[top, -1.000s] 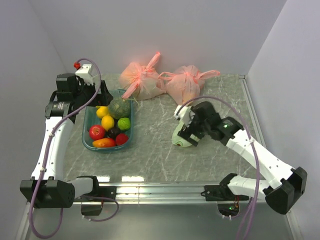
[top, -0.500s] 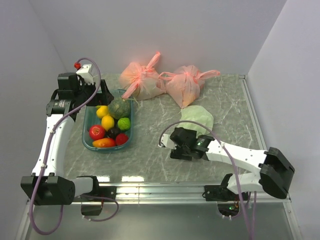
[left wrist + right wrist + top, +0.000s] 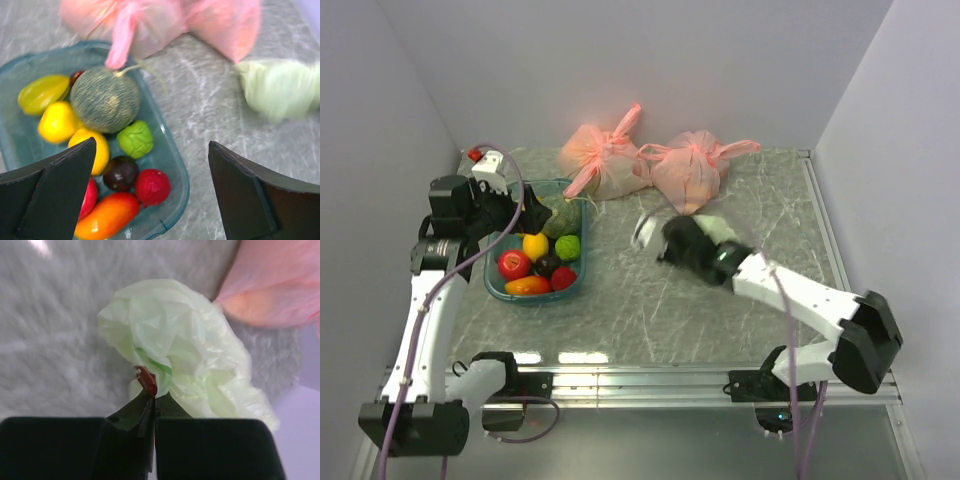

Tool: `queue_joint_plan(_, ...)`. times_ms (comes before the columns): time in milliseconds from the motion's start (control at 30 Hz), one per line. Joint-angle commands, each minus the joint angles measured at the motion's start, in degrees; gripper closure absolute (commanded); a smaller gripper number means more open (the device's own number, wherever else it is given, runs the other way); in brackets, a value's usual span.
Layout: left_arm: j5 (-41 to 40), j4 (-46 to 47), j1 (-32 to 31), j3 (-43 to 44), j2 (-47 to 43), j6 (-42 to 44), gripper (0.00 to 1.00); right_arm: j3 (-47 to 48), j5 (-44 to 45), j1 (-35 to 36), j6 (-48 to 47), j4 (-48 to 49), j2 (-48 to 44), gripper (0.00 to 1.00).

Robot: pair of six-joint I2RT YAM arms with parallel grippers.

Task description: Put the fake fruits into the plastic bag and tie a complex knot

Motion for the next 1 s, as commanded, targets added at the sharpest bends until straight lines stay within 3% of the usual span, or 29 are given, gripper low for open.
queue_joint_plan(0, 8.3, 8.3, -0.2, -2.5, -3.5, 4.1, 0.01, 16.4, -24.0, -12.9, 6.8, -5.9, -6.4, 1.0)
queue_joint_plan(67, 14.2, 7.9, -0.2, -2.6, -2.9, 5.2, 0.01, 20.8, -32.5, -20.4, 8.1, -11.9, -5.9, 1.0)
queue_joint_plan(200, 23.7, 11.4, -0.2, -5.6, -2.4, 7.6, 0.01, 26.0, -52.4, -27.8, 8.5, -20.3, -5.4, 1.0)
queue_joint_plan(267, 26.1, 15.2, -0.2, -7.2, -2.5, 6.5, 0.01, 23.5, -58.2, -30.0, 10.2, -20.1, -6.7, 1.0)
queue_joint_plan(467, 24.2, 16.7, -10.8, -9.8, -1.1, 10.3, 0.01, 12.9, -74.7, -36.0, 18.4, -11.4, -11.9, 1.0)
queue_joint_plan(633, 18.4, 22.2, -23.3, -12.5, -0.5, 8.7, 0.01, 11.5, -80.8, -37.0, 26.1, -10.7, -10.3, 1.0)
queue_joint_plan(700, 13.4, 25.8, -27.0, -14.3, -1.3, 6.3, 0.01, 10.2, -82.8, -37.2, 30.3, -6.7, -10.0, 1.0)
queue_joint_plan(833, -4.5, 34.7, -36.9, -17.0, -1.1, 3.5, 0.01, 7.9, -86.6, -37.2, 40.8, -1.5, -9.3, 1.0)
queue_joint_plan(967, -8.3, 39.5, -41.9, -16.1, 3.0, 5.0, 0.01, 6.5, -88.9, -37.2, 46.8, 2.2, -7.8, 1.0)
